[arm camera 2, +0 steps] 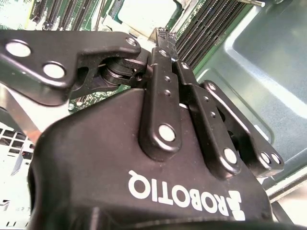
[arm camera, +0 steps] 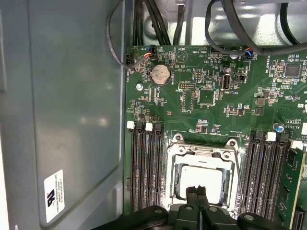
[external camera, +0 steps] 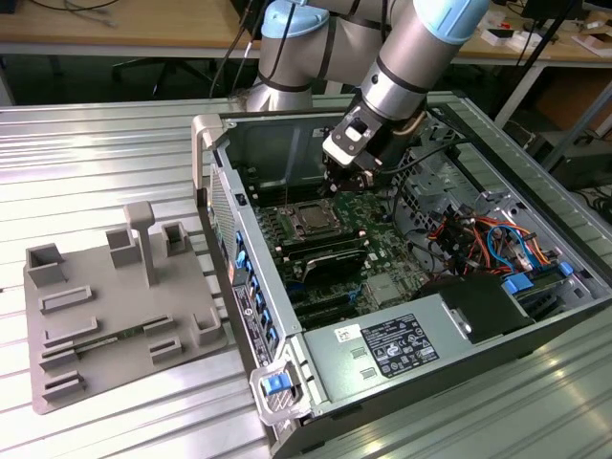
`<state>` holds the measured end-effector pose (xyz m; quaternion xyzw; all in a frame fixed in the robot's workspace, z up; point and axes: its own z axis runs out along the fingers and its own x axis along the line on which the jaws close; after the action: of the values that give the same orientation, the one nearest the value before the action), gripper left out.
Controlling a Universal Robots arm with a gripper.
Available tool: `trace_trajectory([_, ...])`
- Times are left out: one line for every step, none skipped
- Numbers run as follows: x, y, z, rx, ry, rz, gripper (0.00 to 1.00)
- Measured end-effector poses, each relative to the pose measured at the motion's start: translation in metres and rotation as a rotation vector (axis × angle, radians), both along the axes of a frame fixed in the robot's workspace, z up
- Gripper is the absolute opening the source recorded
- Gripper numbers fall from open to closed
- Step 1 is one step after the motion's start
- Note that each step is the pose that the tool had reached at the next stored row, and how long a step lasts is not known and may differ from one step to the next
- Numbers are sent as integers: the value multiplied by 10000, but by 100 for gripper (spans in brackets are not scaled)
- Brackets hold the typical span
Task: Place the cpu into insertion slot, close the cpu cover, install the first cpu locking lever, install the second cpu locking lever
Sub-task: 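Install the first cpu locking lever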
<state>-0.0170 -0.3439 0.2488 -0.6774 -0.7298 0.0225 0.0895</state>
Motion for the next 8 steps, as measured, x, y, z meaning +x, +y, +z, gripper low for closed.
trace_trajectory([0,0,0,0,0,0,11])
trace_trajectory([0,0,0,0,0,-1,11])
trace_trajectory([0,0,0,3,0,0,11])
trace_trajectory([0,-1,1,12,2,0,11])
trace_trajectory([0,-1,1,33,2,3,11])
trace_trajectory([0,0,0,153,0,40,11])
trace_trajectory([0,0,0,234,1,83,11])
trace_trajectory([0,0,0,287,2,152,11])
